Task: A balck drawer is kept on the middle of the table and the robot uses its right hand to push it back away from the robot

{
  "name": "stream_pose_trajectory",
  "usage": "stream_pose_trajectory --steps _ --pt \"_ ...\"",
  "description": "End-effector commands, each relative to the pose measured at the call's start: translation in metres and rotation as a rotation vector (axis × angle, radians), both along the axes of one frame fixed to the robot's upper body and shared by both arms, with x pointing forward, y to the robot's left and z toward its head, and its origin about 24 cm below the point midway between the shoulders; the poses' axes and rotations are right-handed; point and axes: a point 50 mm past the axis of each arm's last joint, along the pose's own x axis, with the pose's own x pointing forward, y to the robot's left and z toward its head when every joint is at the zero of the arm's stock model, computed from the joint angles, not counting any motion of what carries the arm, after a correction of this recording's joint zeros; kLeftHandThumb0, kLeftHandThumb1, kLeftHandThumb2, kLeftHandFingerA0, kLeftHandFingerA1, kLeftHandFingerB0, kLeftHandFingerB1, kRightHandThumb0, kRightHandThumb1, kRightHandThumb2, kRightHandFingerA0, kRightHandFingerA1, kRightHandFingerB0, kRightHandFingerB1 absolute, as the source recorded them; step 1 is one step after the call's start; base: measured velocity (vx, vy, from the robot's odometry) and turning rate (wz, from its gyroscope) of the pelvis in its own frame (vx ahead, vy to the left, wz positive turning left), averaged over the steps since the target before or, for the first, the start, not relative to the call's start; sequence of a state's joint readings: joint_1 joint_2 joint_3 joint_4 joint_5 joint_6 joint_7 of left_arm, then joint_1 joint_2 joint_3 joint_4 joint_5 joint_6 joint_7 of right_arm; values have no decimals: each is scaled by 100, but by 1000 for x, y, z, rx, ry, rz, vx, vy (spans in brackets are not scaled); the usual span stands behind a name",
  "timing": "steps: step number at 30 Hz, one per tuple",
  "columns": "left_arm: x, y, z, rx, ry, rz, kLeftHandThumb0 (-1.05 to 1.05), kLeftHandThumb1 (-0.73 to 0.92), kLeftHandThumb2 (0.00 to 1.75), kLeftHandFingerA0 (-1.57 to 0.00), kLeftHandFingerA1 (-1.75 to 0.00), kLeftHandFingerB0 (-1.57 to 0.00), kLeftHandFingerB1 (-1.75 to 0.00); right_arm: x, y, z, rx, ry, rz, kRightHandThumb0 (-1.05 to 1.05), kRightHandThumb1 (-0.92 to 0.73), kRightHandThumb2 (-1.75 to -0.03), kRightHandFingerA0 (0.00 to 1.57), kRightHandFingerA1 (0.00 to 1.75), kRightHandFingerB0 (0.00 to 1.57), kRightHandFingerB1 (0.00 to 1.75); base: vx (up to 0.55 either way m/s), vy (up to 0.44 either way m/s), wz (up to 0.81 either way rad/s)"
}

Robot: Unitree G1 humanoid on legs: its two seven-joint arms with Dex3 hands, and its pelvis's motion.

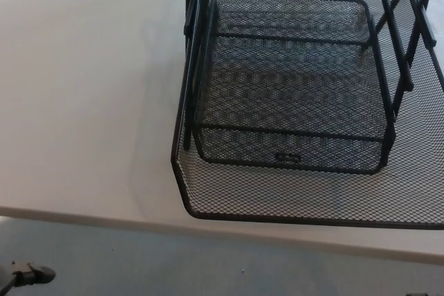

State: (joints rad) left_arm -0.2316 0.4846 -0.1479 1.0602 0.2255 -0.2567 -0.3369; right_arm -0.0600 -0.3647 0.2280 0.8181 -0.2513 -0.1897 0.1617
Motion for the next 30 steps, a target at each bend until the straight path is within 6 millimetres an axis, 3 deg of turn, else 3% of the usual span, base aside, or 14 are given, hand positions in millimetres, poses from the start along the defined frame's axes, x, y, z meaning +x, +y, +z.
stream_pose_trajectory --steps 1,7,8,11,12,13,14,15,16,21,22,27,28,30 --pt "-2 5 7 -23 23 -119 -62 57 92 -41 -53 -28 -45 1 -4 7 -10 -6 115 -55 -73 -62 56 40 53 38 0 0 0" --pt "-2 5 8 -64 12 -100 -66 58 91 -41 -51 -28 -44 -2 -5 10 10 -8 133 -57 -73 -62 54 39 52 37 0 0 0" --pt "-2 5 8 -66 7 -99 -63 65 62 -46 -37 -39 -34 -5 -5 11 11 3 151 -61 -72 -64 50 39 46 36 0 0 0" --pt "-2 5 8 -77 -6 -95 -61 68 61 -49 -37 -41 -34 -12 -5 14 19 18 187 -61 -75 -63 46 37 44 35 0 0 0" --pt "-2 5 8 -89 -8 -85 -60 67 61 -51 -37 -42 -34 -18 -5 17 25 24 214 -60 -62 -99 39 54 28 46 0 0 0" --pt "-2 5 8 -93 -10 -82 -60 68 61 -50 -37 -42 -34 -23 -4 20 31 29 231 -64 -71 -65 45 38 40 35 0 0 0" --pt "-2 5 8 -91 -11 -84 -60 68 61 -50 -37 -42 -34 -25 -4 21 34 33 236 -64 -71 -65 45 38 40 35 0 0 0" --pt "-3 5 8 -90 -15 -91 -62 64 62 -47 -37 -41 -35 -30 -3 24 31 34 263 -62 -62 -99 40 54 26 45 0 0 0" --pt "-3 5 8 -89 -17 -94 -62 64 62 -47 -37 -41 -35 -32 -2 26 29 36 274 -62 -62 -99 40 54 26 45 0 0 0" --pt "-2 4 9 -78 -18 -112 -62 65 62 -46 -36 -40 -34 -50 8 52 49 32 400 -60 -62 -100 39 55 21 45 0 0 0" --pt "-1 4 9 -81 -14 -107 -59 54 93 -40 -53 -27 -45 -55 12 64 55 25 460 -61 -64 -100 37 54 19 44 0 0 0" --pt "0 2 9 -85 -10 -107 -61 64 61 -46 -37 -40 -34 -66 28 100 96 11 622 -63 -83 -65 36 34 31 31 0 0 0" --pt "0 2 9 -90 -11 -104 -61 64 61 -46 -37 -41 -35 -69 36 113 158 -7 669 -70 -70 -103 34 51 19 42 0 0 0" --pt "1 2 9 -95 -13 -100 -61 64 61 -46 -37 -41 -35 -71 42 123 214 -22 708 -70 -70 -103 34 51 19 42 0 0 0"
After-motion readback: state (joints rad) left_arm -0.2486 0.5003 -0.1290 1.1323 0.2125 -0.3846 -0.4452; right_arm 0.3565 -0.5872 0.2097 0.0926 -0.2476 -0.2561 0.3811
